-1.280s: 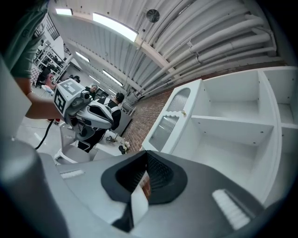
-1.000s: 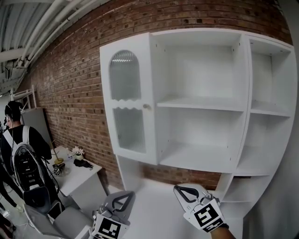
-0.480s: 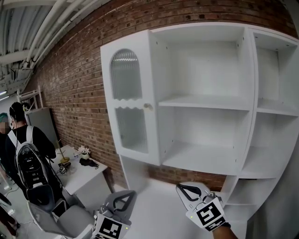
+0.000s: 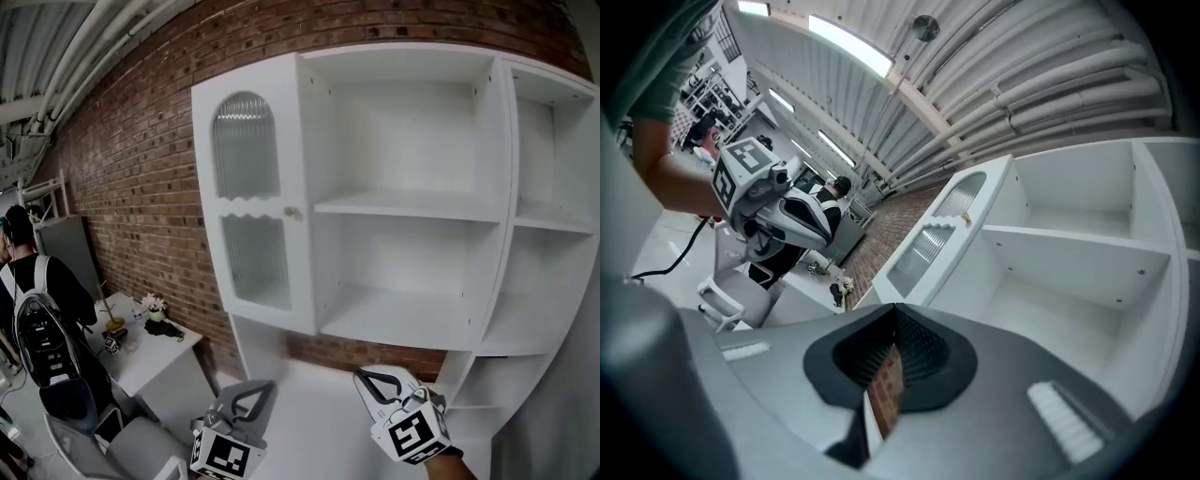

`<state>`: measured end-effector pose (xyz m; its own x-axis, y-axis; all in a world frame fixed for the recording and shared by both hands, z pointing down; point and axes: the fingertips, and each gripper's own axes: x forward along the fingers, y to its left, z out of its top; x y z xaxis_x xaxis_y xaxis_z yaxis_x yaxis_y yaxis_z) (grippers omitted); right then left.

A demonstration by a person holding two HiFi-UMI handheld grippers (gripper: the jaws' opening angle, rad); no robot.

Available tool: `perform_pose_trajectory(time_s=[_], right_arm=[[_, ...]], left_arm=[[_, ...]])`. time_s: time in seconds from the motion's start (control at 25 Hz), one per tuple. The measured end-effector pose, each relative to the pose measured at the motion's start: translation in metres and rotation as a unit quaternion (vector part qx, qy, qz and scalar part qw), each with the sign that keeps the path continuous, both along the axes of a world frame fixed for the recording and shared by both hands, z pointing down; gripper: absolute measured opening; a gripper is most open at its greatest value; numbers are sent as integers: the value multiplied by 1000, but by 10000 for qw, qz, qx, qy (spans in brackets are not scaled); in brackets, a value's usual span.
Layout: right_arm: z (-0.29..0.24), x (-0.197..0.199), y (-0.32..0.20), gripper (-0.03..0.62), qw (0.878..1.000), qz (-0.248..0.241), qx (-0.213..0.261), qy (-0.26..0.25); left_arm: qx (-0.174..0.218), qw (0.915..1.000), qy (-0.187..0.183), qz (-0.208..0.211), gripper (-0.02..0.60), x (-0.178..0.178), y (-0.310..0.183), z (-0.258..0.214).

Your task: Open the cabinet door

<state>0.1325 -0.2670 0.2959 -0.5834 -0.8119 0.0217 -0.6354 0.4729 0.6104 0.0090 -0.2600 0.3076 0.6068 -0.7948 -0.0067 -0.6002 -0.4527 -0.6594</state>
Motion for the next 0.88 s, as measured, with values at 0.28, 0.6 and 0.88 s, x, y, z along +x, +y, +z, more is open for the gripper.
perform_pose_trajectory(time_s=[0.28,0.6,0.88], right_arm=[[26,-16,-13,6,9996,190,-204,74],[21,-38,-22,6,9989,428,-201,-26],[14,-67,-46,6,9988,482,-71,34]], left_arm=[[-104,9999,-31,133,-2,-17,-22,23],[-31,9990,-89,430,-2,-41,-32,13],[145,9988,-82,468,-2,-65,-58,10]])
